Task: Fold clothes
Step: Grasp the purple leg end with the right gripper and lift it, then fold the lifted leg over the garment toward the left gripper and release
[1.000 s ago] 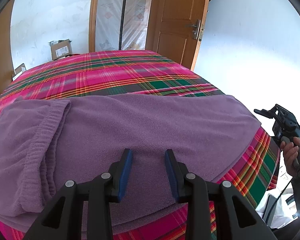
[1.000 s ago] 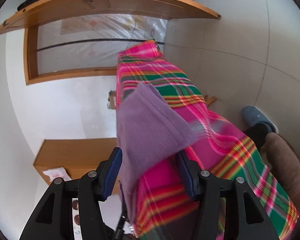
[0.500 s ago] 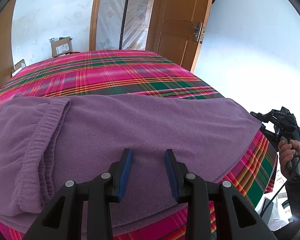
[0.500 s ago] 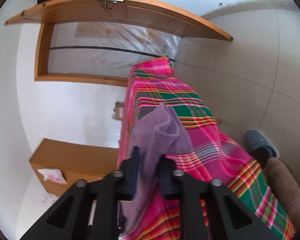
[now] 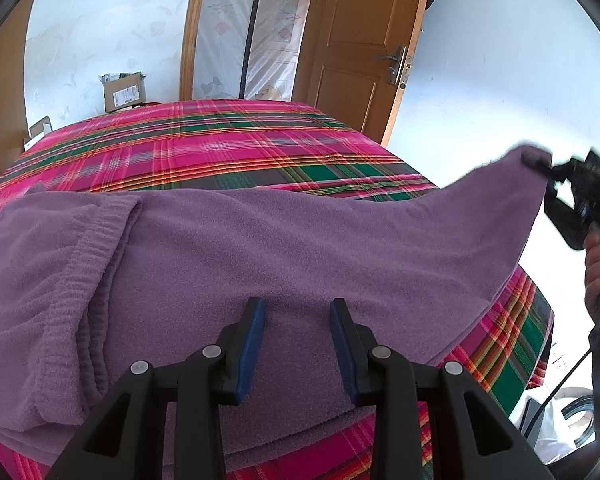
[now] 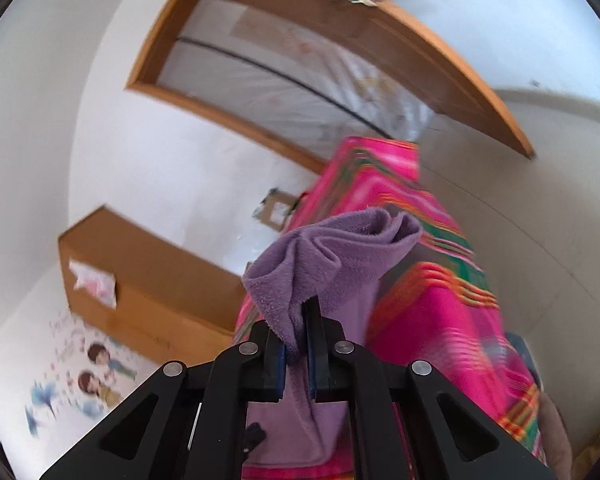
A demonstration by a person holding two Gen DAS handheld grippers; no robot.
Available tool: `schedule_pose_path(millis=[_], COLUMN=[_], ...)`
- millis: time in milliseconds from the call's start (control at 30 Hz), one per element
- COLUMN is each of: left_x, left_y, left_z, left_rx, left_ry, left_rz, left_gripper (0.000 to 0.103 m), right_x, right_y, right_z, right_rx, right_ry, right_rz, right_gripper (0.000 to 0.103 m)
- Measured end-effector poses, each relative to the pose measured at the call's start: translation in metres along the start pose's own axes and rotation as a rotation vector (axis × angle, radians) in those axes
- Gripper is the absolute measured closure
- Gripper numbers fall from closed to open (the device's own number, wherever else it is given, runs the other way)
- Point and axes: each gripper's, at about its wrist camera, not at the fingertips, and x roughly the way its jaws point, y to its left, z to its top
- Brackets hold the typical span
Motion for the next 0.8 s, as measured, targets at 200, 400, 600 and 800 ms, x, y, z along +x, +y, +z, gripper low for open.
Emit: schedule_pose_path(millis=[200,400,600,800], left_x=[-0.006,-0.023,-0.045,-0.069], left_y=[0.001,0.007,0.026,0.036], left_z=[-0.001,-0.003,-0.002,-0.004], left_rx=[-0.030,-0.056,-0.109,-0.152], left_ry=[-0.008,-0.050,-0.098,-0.139], left_rz=[-0.027,-0.046,-0.009,0.020], left_gripper=[0.068,0.068,0.068,0.068], right_x=[0.028,0.075,0.138,0.200], right_y=[0.058,0.104,0.128,0.111], right_z=[-0.002,-0.022,-0.062,-0.119], right_rx=[-0.130,-0.226,-0.295,-0.325], right_ry=[0.076,0.186,0.333,0.519], right_rz=[0.077,0.129,0.139,0.076], right_gripper=[0.095,0.095,0.095,0.095])
